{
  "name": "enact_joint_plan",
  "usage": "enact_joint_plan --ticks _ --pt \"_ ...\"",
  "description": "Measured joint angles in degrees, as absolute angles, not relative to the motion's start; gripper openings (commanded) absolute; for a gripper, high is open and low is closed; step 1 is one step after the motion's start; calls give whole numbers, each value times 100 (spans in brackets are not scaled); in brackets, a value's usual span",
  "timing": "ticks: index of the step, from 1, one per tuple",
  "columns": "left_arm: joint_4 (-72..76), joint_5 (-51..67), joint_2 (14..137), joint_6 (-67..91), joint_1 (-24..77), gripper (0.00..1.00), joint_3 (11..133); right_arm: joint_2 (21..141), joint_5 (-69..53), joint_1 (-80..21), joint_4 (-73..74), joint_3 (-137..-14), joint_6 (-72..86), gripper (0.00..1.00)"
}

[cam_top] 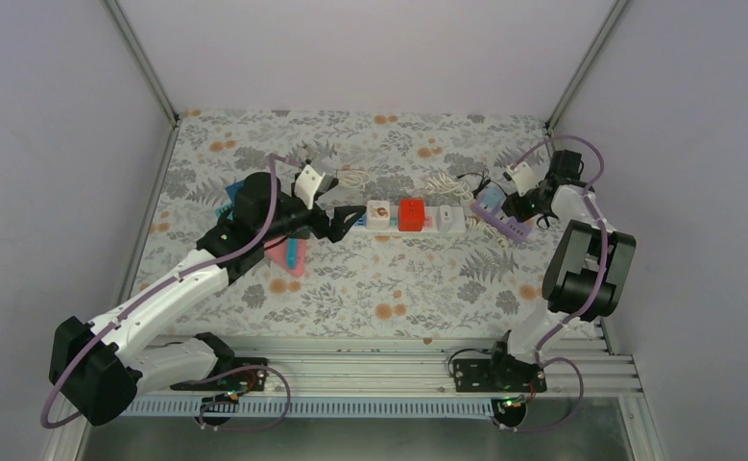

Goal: Insert the plug

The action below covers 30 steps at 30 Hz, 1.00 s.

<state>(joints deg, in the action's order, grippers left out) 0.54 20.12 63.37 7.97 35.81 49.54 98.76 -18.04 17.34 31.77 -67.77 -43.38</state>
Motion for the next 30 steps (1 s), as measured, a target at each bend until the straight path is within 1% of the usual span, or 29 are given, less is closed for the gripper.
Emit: enact_joint_plan --ticks 7,30 --pt "54 2012 6337 797 3581 100 4917 9841 -1846 1734 3107 -6707 -4351 3" --pt "60 2012 6250 797 3586 100 4842 9896 -2620 1765 3168 -6637 -4383 3"
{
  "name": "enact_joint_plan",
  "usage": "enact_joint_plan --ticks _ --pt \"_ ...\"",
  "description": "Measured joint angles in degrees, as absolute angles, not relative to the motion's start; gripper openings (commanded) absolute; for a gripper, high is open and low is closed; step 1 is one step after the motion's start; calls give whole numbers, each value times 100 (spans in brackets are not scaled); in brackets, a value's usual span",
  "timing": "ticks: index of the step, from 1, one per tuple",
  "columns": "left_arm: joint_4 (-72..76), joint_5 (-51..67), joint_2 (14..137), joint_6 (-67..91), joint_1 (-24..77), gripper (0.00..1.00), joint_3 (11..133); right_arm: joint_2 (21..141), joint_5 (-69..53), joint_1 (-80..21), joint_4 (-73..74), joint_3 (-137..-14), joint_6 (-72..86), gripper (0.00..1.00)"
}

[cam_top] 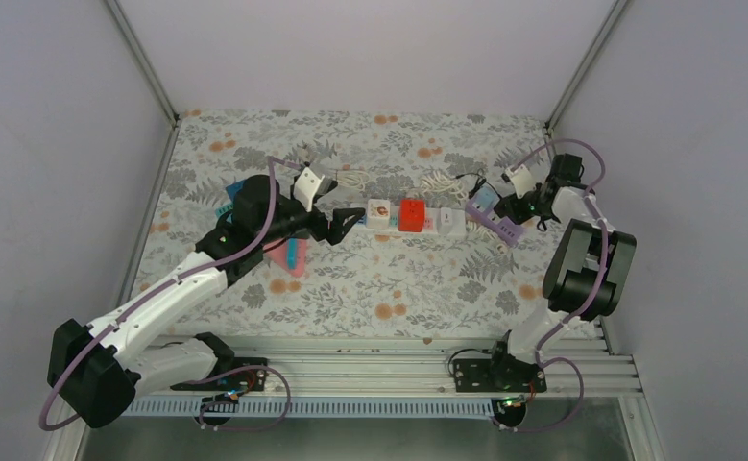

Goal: Insert the plug

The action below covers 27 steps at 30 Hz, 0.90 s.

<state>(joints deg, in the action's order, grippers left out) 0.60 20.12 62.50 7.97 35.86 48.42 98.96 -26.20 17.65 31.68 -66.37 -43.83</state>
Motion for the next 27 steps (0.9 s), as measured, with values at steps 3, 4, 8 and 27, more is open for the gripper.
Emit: enact_joint_plan --ticks 3,4,8,27 --pt "64 2010 6248 794 3586 100 4842 9896 -2639 1717 3168 -6624 -4528 3" --pt "67 2010 6248 794 3586 100 4842 9896 -2648 1706 3166 -6622 -4567 3" --pt "71 2005 6248 794 3586 100 4840 9896 -2646 1660 3133 -6604 -4694 4" --pt "71 1951 6250 753 3586 100 4840 9896 -2587 1503 2475 -6219 -5063 5"
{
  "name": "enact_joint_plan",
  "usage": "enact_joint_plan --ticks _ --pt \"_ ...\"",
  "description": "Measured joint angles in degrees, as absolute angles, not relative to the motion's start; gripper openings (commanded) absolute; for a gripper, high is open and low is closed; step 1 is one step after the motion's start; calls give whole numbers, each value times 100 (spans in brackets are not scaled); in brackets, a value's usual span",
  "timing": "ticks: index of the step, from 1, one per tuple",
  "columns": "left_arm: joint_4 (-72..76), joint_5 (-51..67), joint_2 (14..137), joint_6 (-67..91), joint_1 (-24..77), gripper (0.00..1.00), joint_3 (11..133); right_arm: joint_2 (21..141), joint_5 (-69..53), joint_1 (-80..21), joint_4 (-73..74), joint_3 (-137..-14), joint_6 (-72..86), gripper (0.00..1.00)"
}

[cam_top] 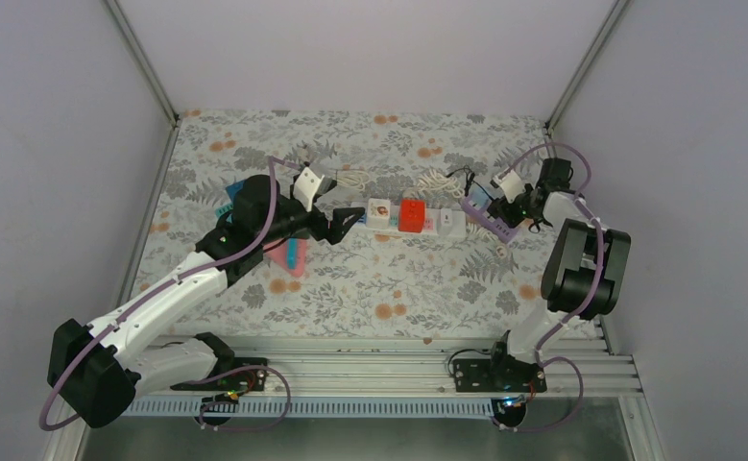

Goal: Insert the plug

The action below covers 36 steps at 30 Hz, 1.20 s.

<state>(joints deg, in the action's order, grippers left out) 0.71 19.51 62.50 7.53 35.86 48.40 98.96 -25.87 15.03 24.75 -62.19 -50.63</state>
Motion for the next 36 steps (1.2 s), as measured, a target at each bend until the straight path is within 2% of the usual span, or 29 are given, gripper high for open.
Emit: enact_joint_plan --ticks 15,22,28,32,36 --pt "67 1848 6250 687 3586 100 4840 10372 -2467 1308 2650 -6751 -4768 10" --pt "60 1841 6250 687 3586 100 4840 10372 -2460 1306 2689 -6801 -4606 43" --pt "-21 1699 6250 624 3586 100 4842 10429 -2309 1282 3201 -6908 -4237 57" --pt "-196 1459 6292 550 3583 100 4849 10073 -2482 1350 3321 -6919 -4160 72" --pt "-344 1341 6416 530 3583 100 4928 9474 -2635 1439 3275 -6919 -4047 74"
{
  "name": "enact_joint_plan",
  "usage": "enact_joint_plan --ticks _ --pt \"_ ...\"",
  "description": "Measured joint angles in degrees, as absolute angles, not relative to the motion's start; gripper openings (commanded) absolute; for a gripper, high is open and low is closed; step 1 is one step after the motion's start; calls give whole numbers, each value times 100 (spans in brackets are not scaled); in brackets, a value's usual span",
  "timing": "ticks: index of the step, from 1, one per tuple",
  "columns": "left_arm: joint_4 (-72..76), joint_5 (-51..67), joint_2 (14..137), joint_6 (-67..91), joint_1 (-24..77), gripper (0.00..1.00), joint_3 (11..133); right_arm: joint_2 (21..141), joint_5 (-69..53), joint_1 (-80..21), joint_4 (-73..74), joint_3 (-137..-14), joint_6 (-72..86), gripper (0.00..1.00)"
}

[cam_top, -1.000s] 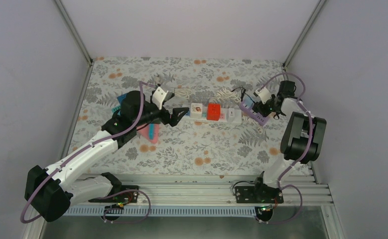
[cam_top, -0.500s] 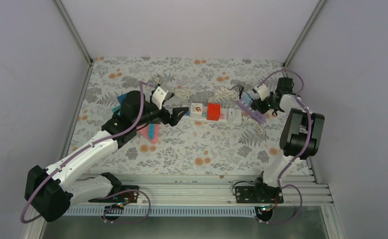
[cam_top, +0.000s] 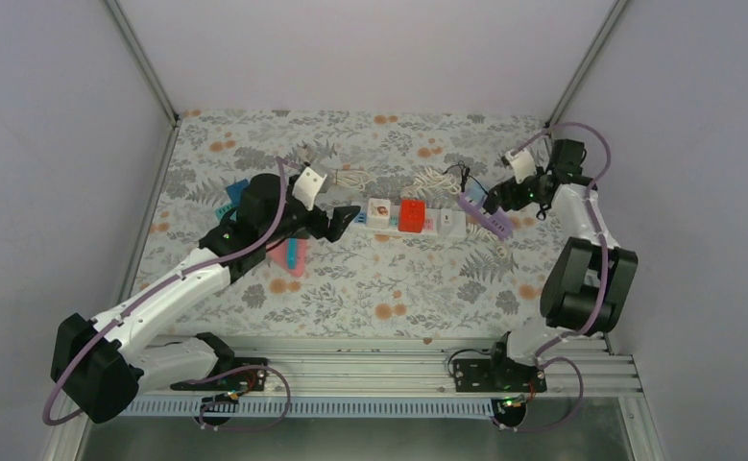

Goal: Insert the plug

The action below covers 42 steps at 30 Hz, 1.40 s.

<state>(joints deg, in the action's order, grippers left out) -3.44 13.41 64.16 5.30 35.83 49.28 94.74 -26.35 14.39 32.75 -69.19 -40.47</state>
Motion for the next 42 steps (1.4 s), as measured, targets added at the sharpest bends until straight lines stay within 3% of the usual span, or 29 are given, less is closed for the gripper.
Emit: enact_joint_plan --ticks 6,7,9,10,15,22,28,36,42 --pt "-471 867 6359 720 3583 100 4984 8777 -2714 1522 3142 -7032 -3245 72" --pt "-504 714 6322 805 3583 100 4993 8665 -2746 1549 3109 -7078 -3035 75" --pt "-613 316 6217 1020 3573 100 5026 8394 -2814 1557 2928 -7107 -2423 96" --pt "-709 71 6158 1153 3553 100 5061 8211 -2847 1559 2788 -7087 -2027 99" --pt "-1227 -998 5723 1747 3409 100 5242 7426 -3068 1581 2025 -6971 54 100" --pt "-1909 -2248 4606 2056 3273 100 5262 7360 -3684 1621 1603 -6359 1752 100" --pt "-2563 -2856 3861 2045 3273 100 5343 6805 -3575 1564 1997 -5835 2252 100" --pt "-3747 -3559 3640 2217 3273 100 5955 4694 -2425 1387 2786 -5577 2609 100" --pt "-4110 -3629 2766 2224 3273 100 5988 3245 -1555 1389 3356 -5627 2980 100"
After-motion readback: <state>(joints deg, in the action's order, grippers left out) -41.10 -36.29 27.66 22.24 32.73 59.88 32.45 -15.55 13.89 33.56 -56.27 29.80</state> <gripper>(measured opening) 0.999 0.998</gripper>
